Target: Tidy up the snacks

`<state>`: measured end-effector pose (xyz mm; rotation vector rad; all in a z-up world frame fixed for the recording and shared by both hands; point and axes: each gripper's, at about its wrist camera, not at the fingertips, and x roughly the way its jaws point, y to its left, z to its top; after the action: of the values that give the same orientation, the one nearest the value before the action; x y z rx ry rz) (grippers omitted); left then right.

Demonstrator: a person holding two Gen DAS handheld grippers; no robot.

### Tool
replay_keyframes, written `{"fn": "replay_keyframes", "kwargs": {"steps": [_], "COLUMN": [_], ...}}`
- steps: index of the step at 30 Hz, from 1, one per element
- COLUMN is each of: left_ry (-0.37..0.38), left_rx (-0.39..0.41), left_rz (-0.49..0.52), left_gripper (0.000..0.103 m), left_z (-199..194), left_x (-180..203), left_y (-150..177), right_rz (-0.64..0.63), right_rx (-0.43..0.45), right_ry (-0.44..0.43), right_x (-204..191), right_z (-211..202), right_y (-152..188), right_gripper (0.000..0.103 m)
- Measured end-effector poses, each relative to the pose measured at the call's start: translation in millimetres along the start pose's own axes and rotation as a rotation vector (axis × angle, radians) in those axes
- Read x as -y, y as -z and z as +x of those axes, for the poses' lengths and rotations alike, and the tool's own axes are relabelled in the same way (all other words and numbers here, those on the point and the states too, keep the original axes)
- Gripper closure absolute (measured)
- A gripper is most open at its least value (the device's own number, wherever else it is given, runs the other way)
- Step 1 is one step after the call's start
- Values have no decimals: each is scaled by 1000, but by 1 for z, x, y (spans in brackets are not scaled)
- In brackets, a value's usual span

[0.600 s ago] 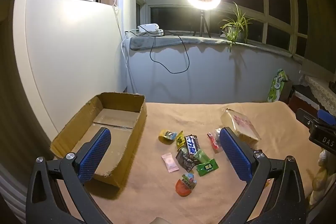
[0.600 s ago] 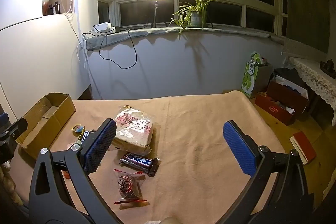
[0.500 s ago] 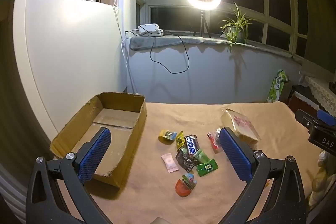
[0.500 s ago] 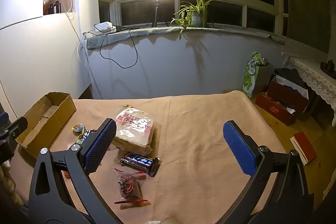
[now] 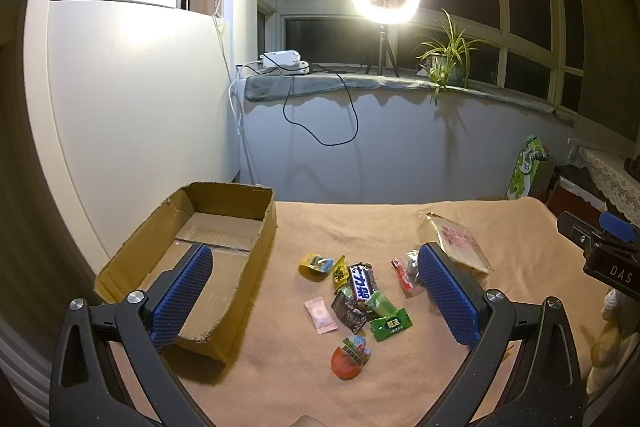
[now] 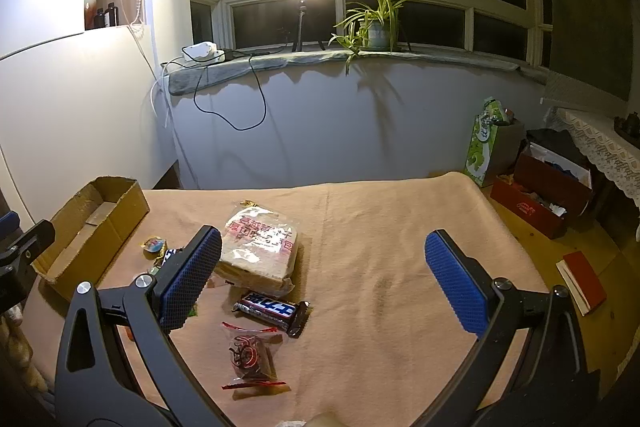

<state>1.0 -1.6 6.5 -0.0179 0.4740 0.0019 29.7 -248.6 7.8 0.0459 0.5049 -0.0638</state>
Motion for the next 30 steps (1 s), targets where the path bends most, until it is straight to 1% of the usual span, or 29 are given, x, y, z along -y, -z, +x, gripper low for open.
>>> {"fn": "replay_keyframes", "kwargs": {"steps": [10, 15, 30], "left_ry": [4, 5, 4], "left_rx": [4, 7, 11], "left_rz": [3, 3, 1], "left_gripper": [3, 4, 5], "left_z": [1, 0, 0], "left_x": [2, 3, 3], "left_y": [-3, -3, -2], "right_rz": [-1, -5, 0], "right_rx": [-1, -3, -12], "right_ry": [-2, -12, -23], "right_x": [-5, -9, -8], "right_z": [-4, 3, 5], "right_y": [-3, 2, 0], "right_gripper": [0, 0, 0]}}
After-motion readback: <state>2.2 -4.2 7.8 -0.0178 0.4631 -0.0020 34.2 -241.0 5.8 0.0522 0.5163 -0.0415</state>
